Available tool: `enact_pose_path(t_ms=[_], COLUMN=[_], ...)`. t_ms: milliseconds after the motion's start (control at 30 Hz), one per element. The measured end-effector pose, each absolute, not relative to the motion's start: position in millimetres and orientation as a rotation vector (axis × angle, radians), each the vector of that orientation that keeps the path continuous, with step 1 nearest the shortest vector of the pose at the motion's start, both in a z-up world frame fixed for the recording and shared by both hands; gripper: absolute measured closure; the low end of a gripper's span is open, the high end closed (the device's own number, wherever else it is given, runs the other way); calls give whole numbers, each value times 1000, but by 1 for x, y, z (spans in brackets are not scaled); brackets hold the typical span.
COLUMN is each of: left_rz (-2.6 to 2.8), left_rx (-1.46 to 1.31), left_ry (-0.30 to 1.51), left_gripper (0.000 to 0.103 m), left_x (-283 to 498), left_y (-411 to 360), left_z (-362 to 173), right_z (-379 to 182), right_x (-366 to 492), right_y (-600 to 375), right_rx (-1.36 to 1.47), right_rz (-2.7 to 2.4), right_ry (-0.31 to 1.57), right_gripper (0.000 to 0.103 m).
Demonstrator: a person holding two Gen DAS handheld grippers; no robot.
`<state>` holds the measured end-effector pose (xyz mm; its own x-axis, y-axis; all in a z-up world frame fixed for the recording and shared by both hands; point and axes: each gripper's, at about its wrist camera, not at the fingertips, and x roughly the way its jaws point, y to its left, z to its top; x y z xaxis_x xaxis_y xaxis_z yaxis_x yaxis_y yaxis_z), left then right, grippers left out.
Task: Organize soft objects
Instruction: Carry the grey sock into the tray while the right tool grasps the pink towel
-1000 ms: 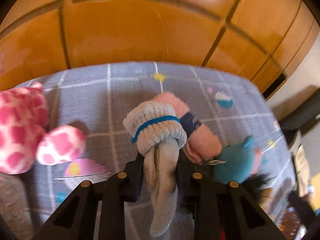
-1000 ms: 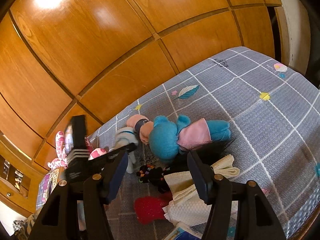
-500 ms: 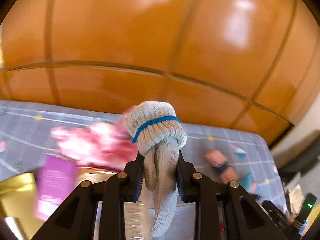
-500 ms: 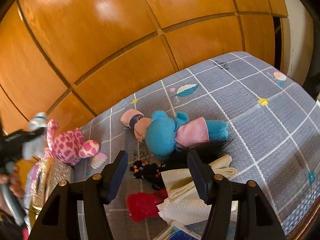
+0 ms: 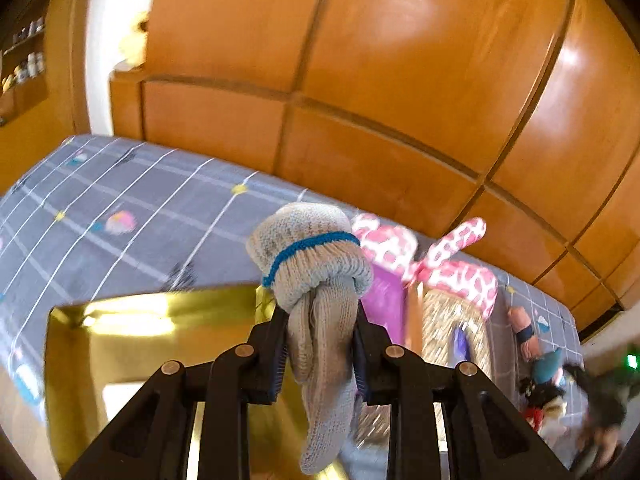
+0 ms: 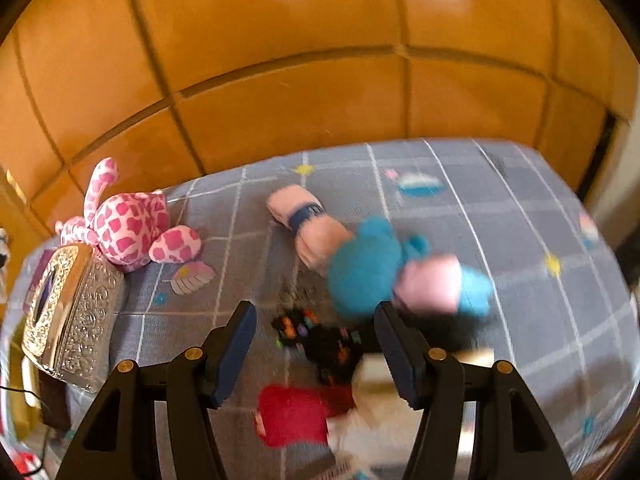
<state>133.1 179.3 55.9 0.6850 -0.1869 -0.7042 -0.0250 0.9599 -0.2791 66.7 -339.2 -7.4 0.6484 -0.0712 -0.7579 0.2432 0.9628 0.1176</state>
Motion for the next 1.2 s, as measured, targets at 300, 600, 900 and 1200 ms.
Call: enact_pose_path(t_ms=[300, 600, 900, 1200], left_rz=[5, 218, 213, 154], left_rx=[-300, -377, -414, -384], left_ry=[801, 806, 932, 973], left_gripper=[76, 76, 75, 75], left_x=[58, 16, 14, 19], left_y=[246, 314, 300, 271], left_z=[58, 48, -14, -39], right_z=[-29, -95, -88, -72], right_x=[180, 228, 212, 187], right_y=[-336, -349, -336, -301], right_rx=[0, -28, -39, 24], right_rz=[-129, -217, -255, -178], right_ry=[1007, 1149, 1130, 1086], right_gripper=[41, 60, 65, 65])
